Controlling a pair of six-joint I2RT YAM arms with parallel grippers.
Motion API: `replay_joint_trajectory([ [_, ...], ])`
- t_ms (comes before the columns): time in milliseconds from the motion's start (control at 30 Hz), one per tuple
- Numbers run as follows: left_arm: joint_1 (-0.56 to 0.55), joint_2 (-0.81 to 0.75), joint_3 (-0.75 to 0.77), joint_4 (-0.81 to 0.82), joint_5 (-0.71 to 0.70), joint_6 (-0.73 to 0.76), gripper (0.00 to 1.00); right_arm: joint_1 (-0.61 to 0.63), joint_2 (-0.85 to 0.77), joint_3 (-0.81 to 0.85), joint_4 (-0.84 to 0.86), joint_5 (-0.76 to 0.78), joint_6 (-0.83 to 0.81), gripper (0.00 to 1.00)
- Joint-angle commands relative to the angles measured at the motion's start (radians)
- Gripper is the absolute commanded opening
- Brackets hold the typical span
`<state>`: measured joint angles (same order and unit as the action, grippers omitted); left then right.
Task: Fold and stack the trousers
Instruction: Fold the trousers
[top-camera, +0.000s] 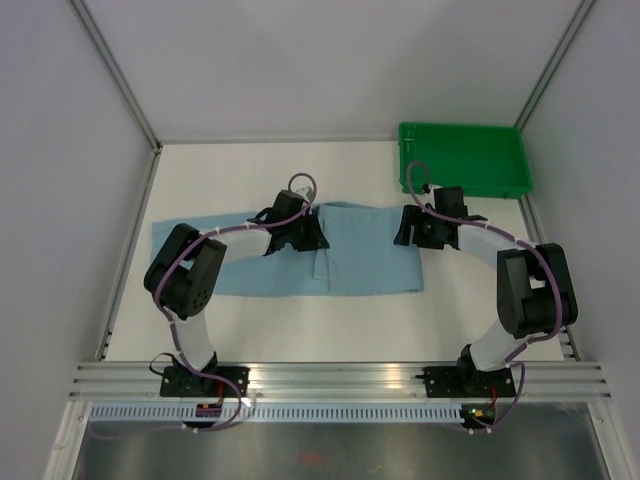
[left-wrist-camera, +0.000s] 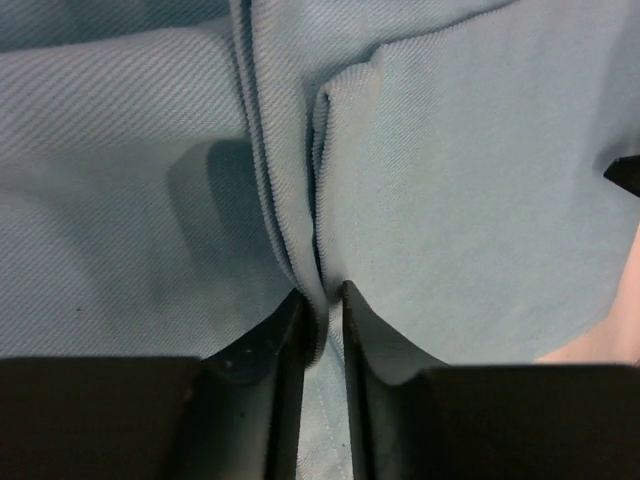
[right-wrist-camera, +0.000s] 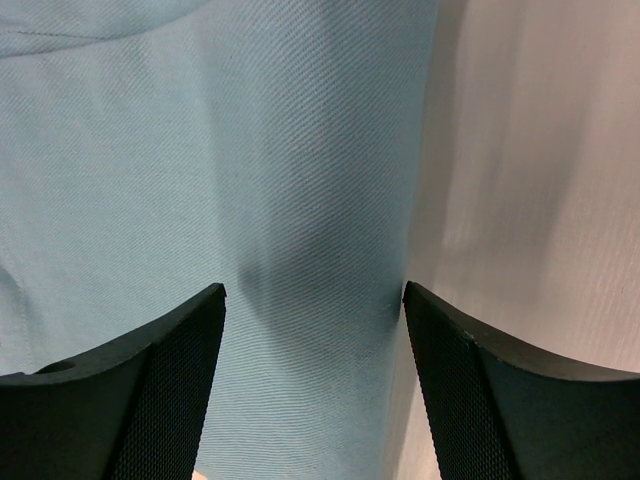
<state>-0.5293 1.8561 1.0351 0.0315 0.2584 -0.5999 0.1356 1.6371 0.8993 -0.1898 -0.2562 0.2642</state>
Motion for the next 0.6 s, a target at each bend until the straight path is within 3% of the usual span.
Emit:
replay_joint_trajectory([
  [0,-0.001,-0.038,0.036,0.004,-0.047,-0.011,0.23,0.007,-0.026,-0.014,0.004,0.003,-0.014,0.79],
  [33,-0.001,-0.050,0.043,-0.002,-0.053,-0.009,0.18,0.007,-0.029,-0.014,0.003,0.006,-0.017,0.79],
  [67,-0.001,-0.070,0.061,-0.010,-0.057,-0.009,0.05,0.007,-0.031,-0.016,0.006,0.008,-0.016,0.79],
  [100,-0.001,-0.077,0.072,-0.024,-0.057,-0.009,0.02,0.007,-0.030,-0.017,0.006,0.008,-0.014,0.79],
  [300,0.002,-0.123,0.155,-0.161,-0.082,-0.075,0.02,0.007,-0.034,-0.022,0.015,0.002,0.004,0.78],
  [567,0.008,-0.244,0.097,-0.278,-0.133,-0.115,0.02,0.007,-0.048,-0.017,0.020,-0.003,0.015,0.79],
])
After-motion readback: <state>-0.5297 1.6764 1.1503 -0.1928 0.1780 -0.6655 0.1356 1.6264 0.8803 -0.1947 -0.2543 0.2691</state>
